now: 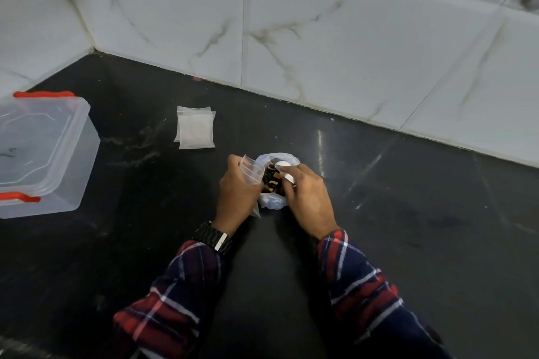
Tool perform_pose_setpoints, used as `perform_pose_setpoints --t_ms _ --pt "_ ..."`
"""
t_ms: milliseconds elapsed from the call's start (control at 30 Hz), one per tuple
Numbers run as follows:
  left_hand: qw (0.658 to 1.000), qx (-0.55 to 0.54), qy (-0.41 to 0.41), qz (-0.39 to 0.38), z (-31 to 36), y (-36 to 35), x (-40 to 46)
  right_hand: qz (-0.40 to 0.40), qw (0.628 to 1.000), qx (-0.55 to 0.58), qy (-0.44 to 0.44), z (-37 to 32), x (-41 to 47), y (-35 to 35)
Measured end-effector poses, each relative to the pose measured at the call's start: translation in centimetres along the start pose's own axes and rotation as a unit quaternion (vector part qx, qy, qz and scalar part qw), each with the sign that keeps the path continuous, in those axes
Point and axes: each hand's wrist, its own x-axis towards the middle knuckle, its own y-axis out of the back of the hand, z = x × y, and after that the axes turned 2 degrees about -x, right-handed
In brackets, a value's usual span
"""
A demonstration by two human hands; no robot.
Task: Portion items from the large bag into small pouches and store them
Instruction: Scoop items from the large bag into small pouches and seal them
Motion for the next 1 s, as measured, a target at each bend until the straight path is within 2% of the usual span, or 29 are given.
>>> perform_pose_setpoints --t_ms 200,400,733,900,1000 --pt "0.999 -0.02 0.021 -0.028 0.0 -0.4 0.1 0.016 0.998 0.04 -0.048 0.7 0.6 -0.1" --pt "0.998 -0.04 0.047 -0.021 -0.2 -0.9 0.2 0.001 1.0 0.016 -0.007 0.7 0.3 -0.4" --pt "0.994 -0.096 0.047 -0.026 -0.3 -1.3 0.0 0.013 0.98 0.161 -0.114 0.6 0.3 0.2" --pt "0.993 -0.103 0.049 -0.026 -0.3 -1.5 -0.2 0.022 0.967 0.182 -0.174 0.8 0.7 0.4" --pt "0.993 -0.107 0.048 -0.03 -0.2 -1.6 -0.3 0.016 0.969 0.183 -0.165 0.8 0.7 0.5"
